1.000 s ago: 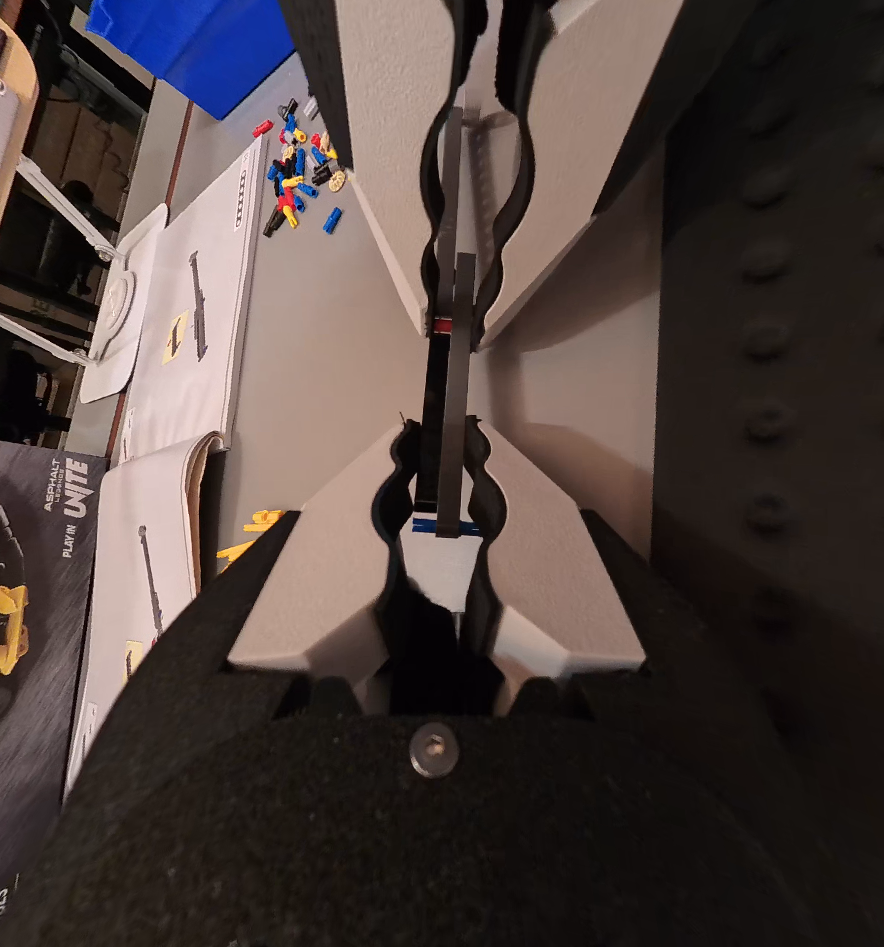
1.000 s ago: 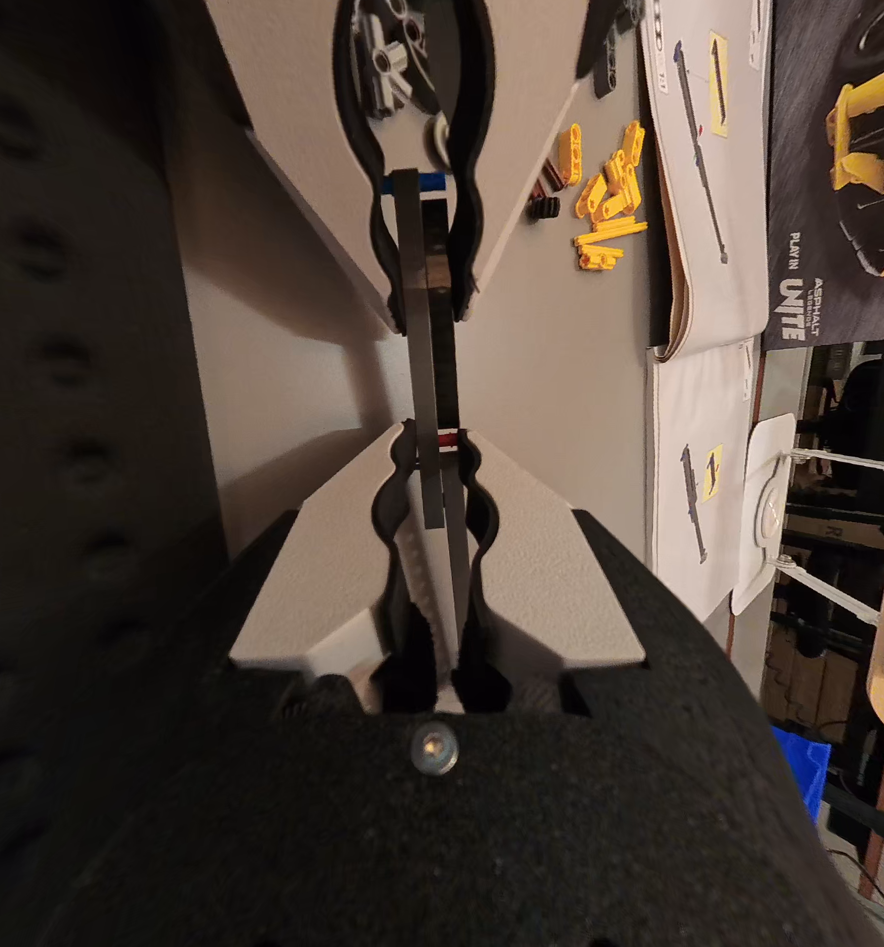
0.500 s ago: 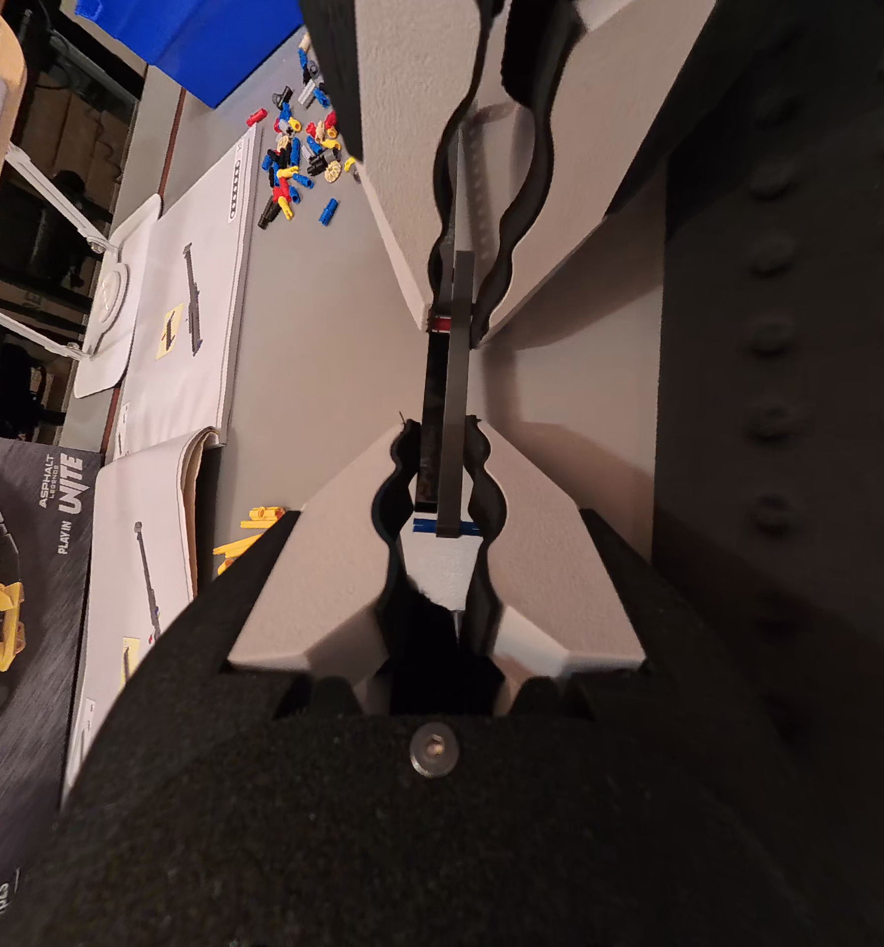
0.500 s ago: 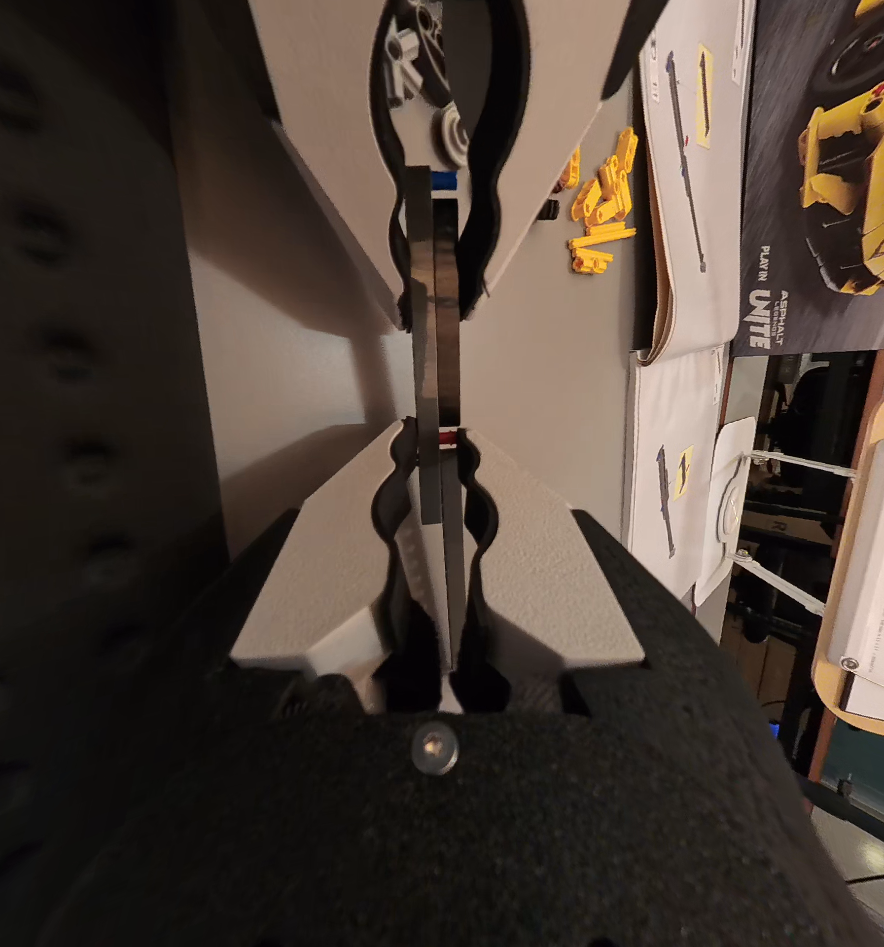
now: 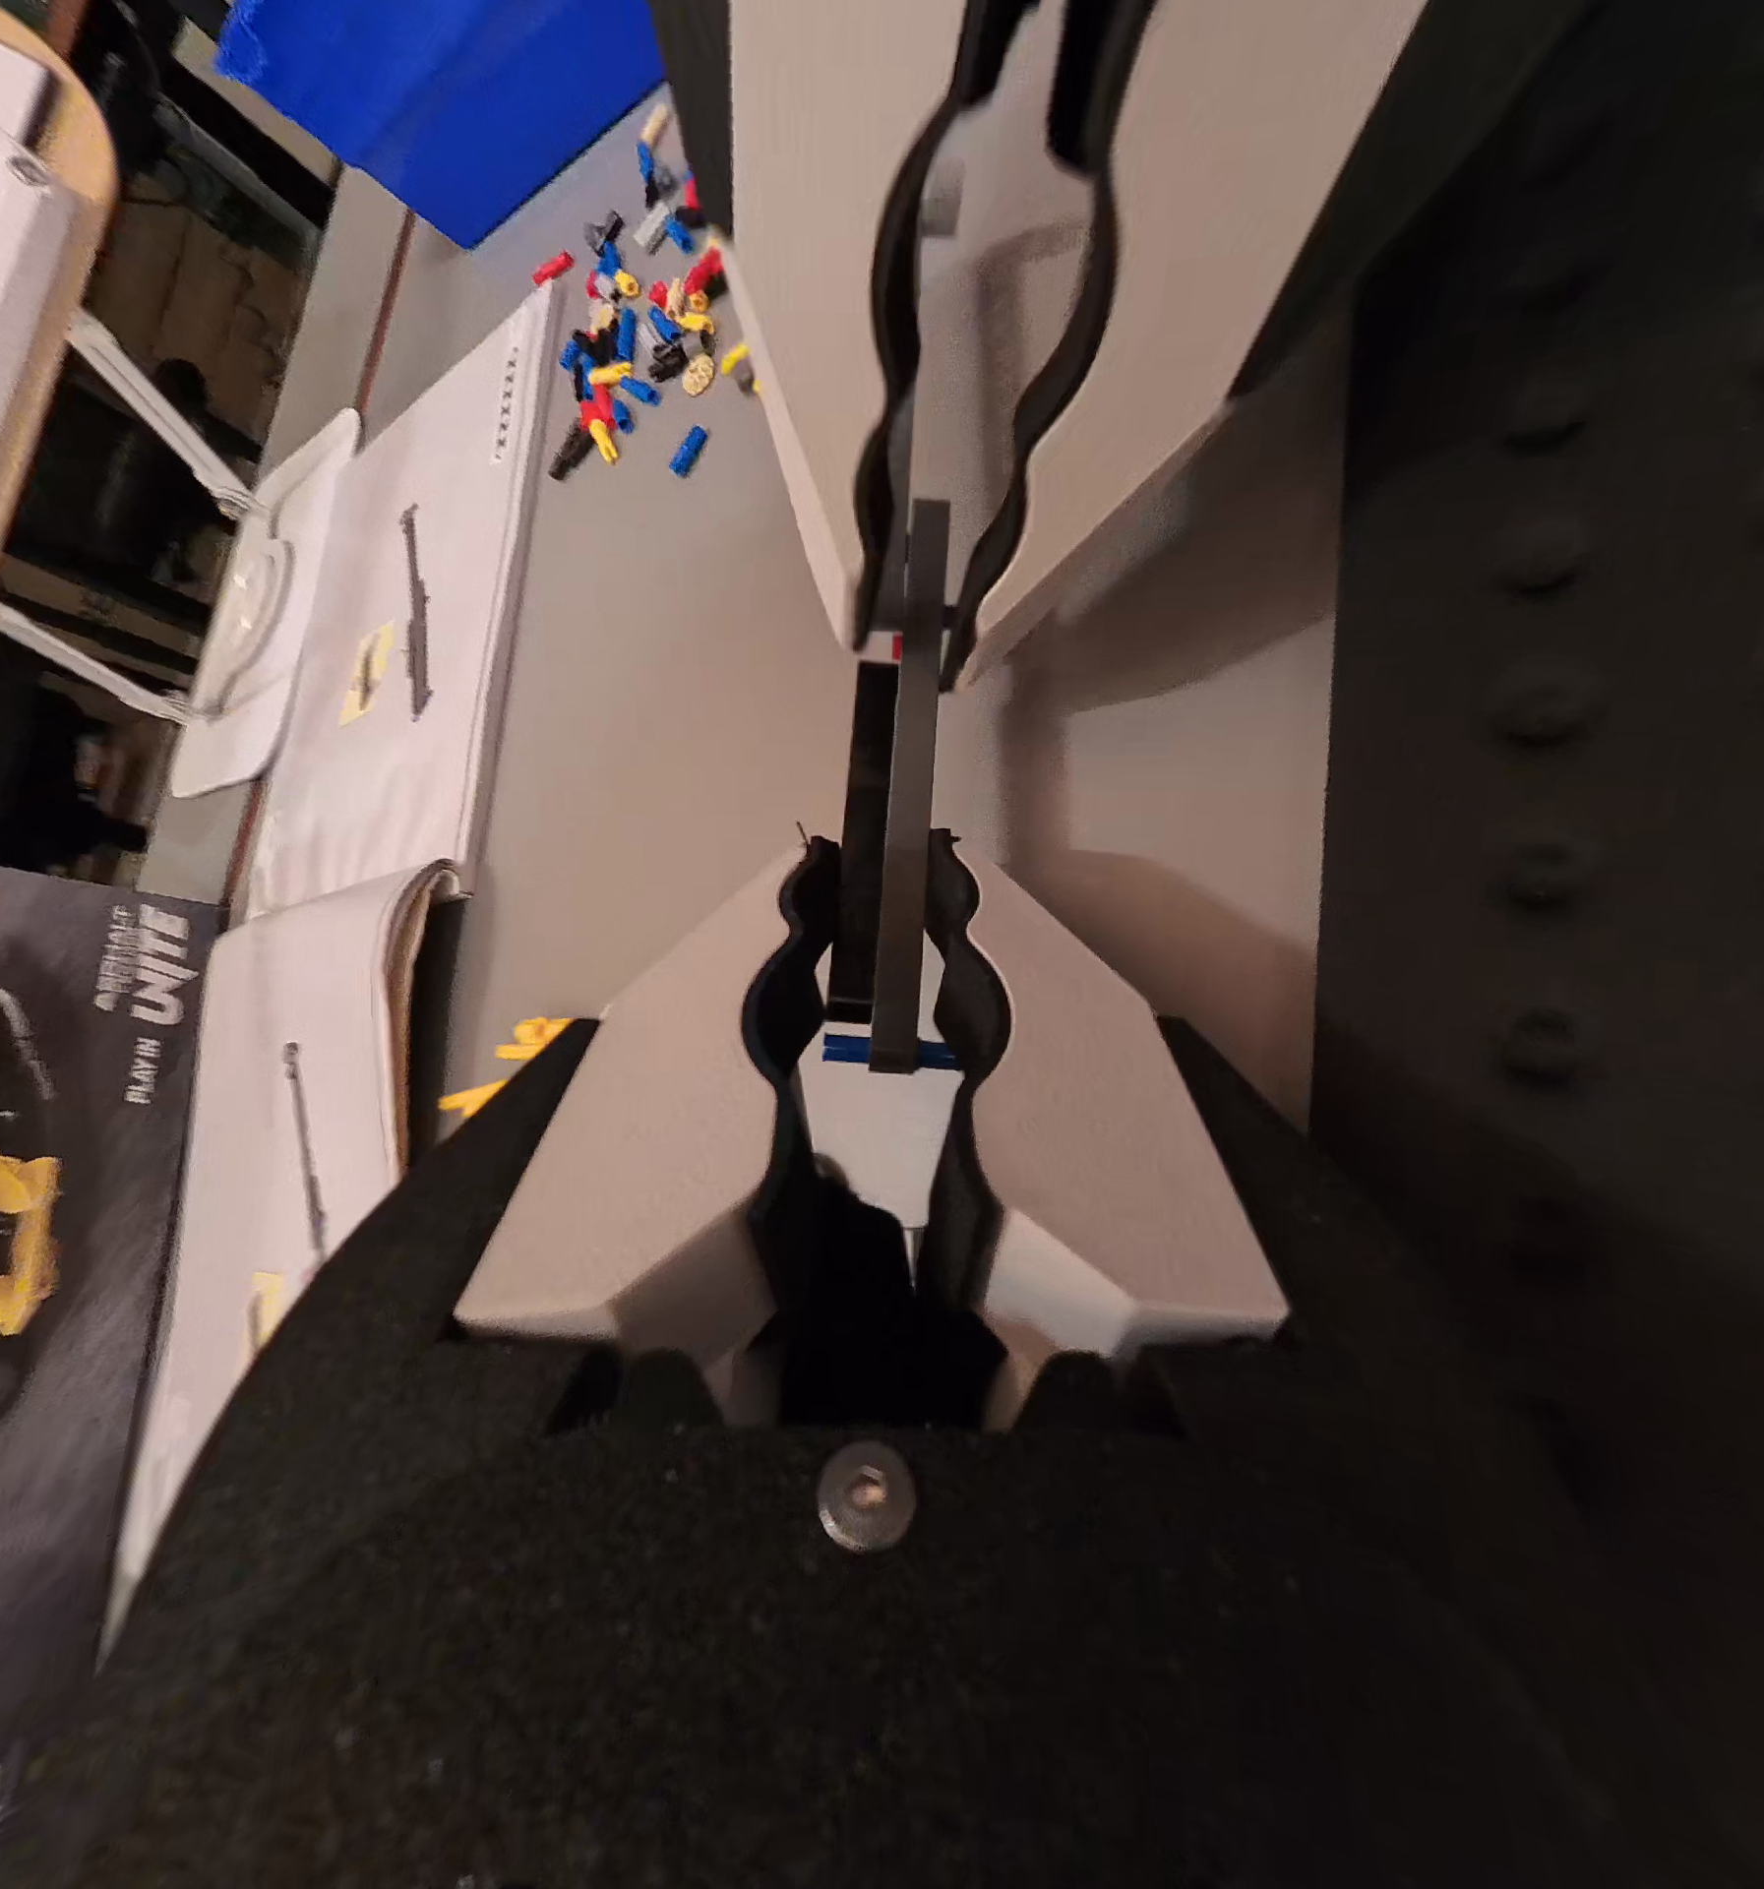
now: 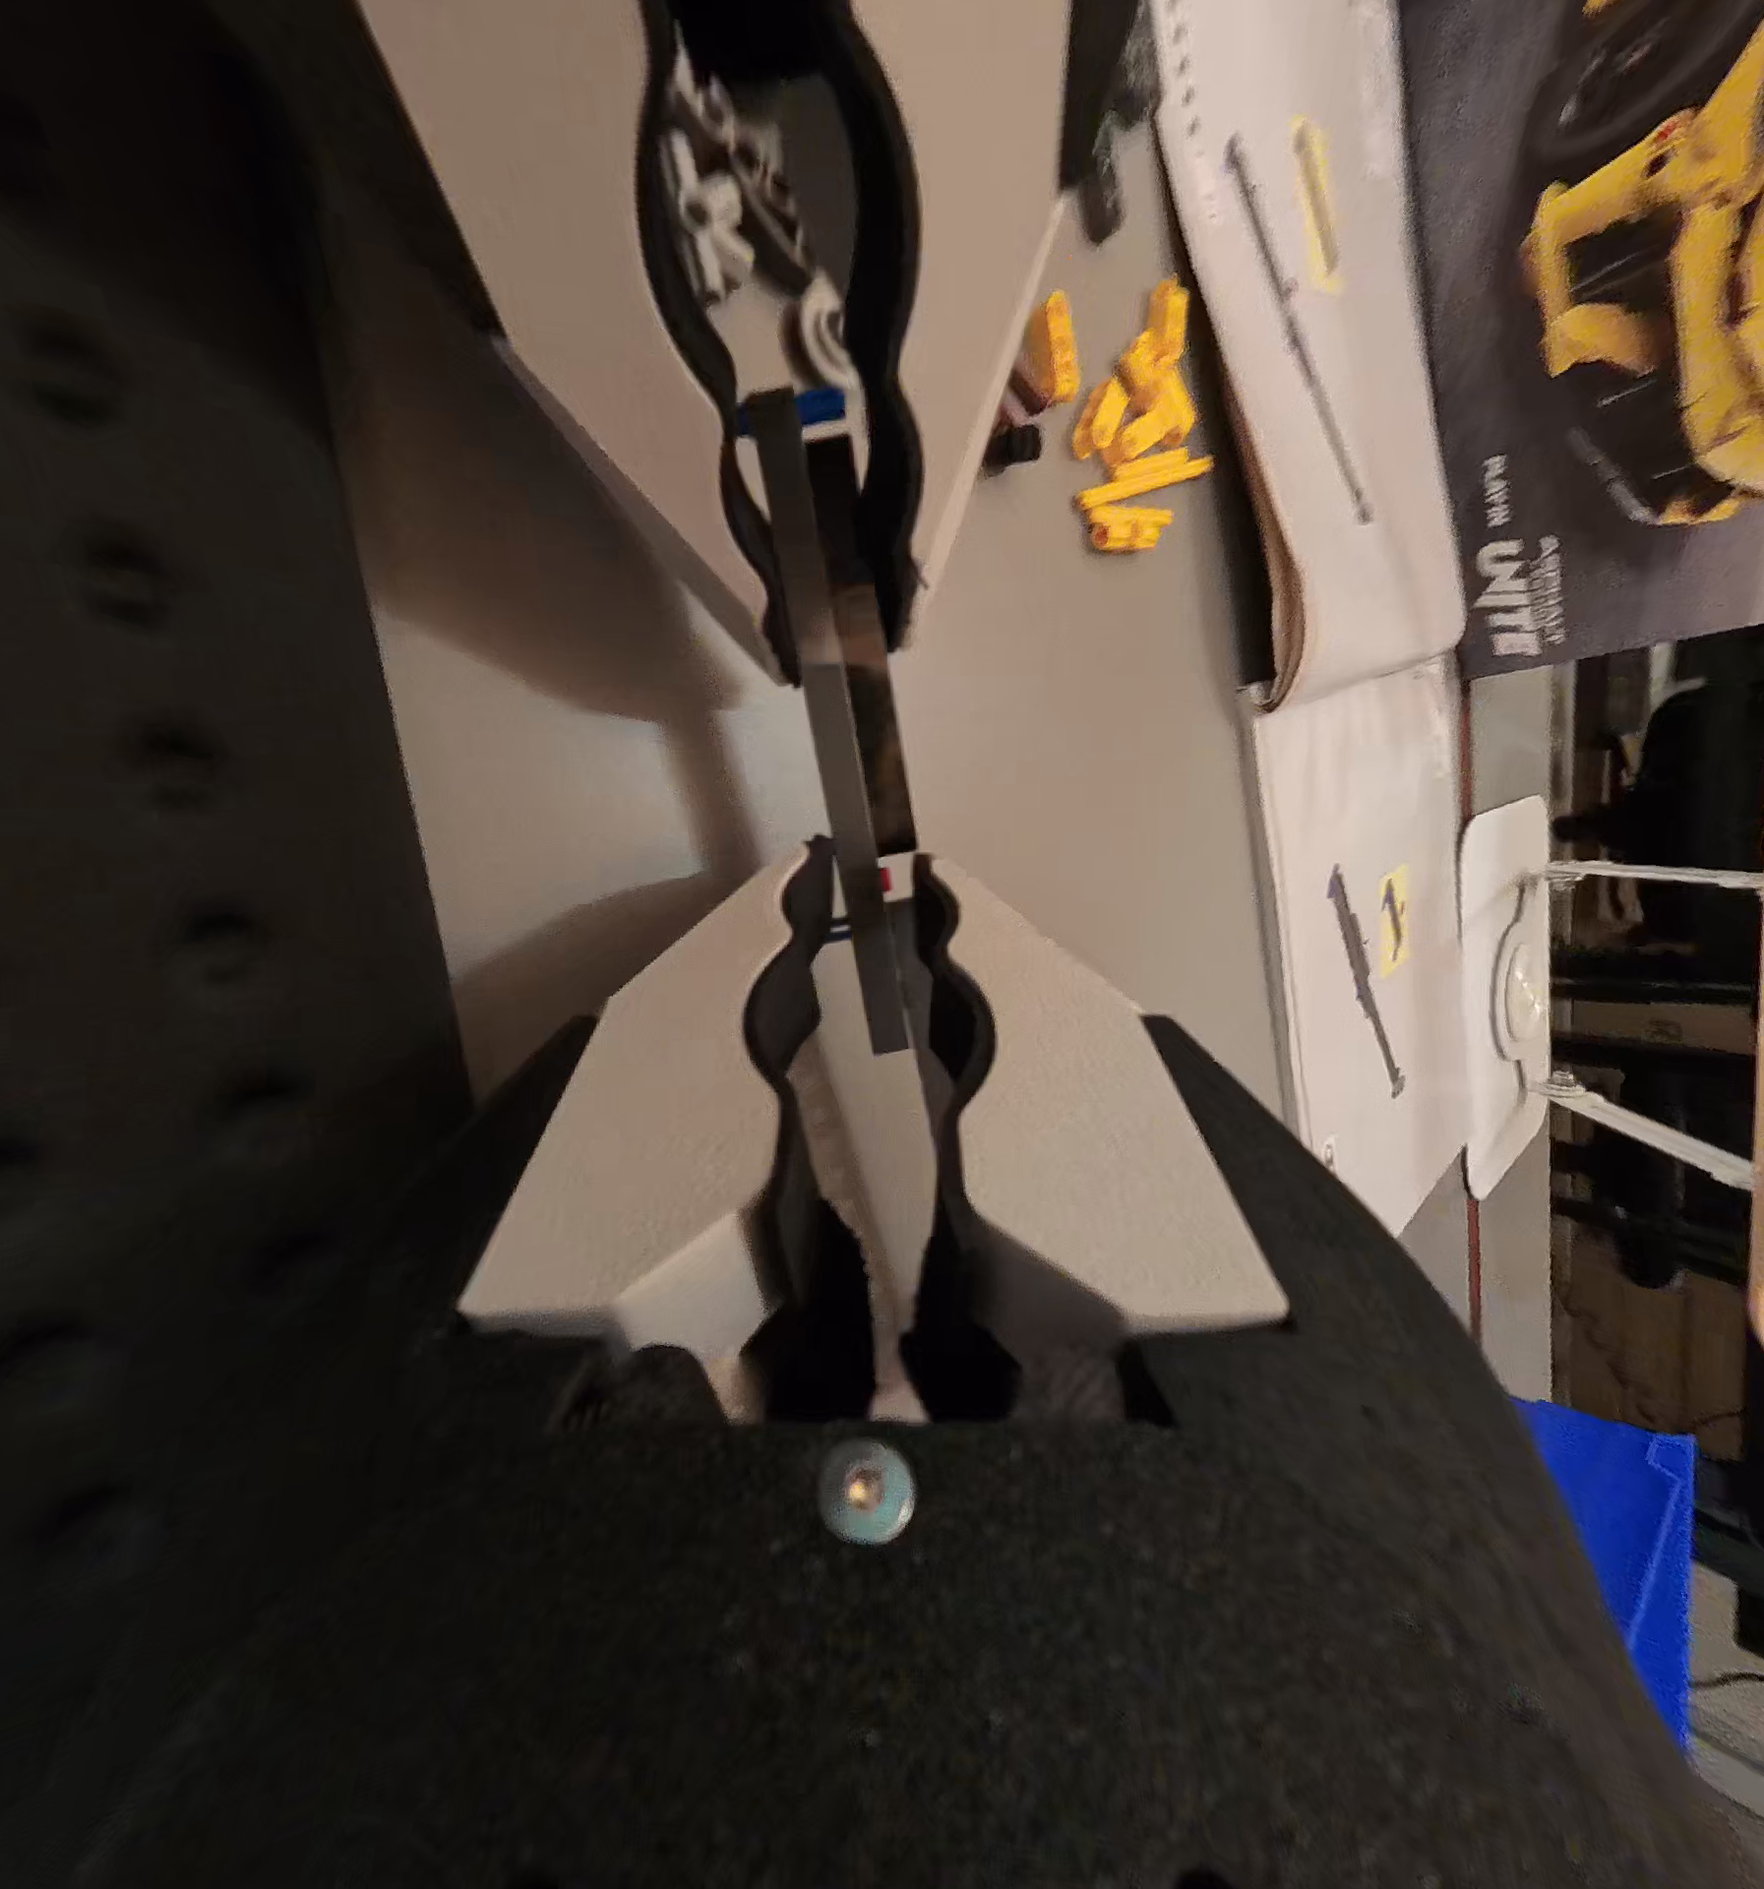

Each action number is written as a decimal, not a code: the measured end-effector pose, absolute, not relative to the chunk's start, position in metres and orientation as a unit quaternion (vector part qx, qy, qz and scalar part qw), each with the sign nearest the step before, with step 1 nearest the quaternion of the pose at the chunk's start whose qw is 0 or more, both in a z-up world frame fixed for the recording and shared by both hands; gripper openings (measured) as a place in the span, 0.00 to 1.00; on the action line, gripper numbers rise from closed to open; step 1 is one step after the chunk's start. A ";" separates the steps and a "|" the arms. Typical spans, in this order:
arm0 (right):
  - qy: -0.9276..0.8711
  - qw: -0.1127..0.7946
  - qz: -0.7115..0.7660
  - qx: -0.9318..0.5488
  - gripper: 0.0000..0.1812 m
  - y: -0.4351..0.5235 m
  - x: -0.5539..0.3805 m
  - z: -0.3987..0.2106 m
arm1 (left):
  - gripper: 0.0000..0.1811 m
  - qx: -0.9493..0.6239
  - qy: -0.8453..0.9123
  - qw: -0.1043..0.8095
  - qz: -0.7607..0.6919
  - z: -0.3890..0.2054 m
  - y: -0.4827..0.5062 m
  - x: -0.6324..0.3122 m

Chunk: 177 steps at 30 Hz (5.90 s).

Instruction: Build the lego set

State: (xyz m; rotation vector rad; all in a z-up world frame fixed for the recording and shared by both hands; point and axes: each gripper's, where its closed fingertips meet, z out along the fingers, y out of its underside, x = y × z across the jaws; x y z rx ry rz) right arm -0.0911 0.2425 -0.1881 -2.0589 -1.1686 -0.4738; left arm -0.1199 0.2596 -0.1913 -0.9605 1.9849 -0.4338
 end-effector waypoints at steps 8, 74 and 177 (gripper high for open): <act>-0.316 0.445 -0.112 -0.830 0.10 0.235 -0.070 -0.148 | 0.08 -0.414 0.788 0.409 -0.200 -0.192 0.261 -0.122; 0.068 0.616 -0.064 -0.782 0.04 0.260 0.080 -0.124 | 0.09 -0.605 0.713 0.199 -0.295 -0.214 0.242 -0.117; -0.010 0.564 -0.074 -0.823 0.07 0.300 0.090 -0.141 | 0.03 -0.485 0.855 0.079 -0.167 -0.181 0.375 0.132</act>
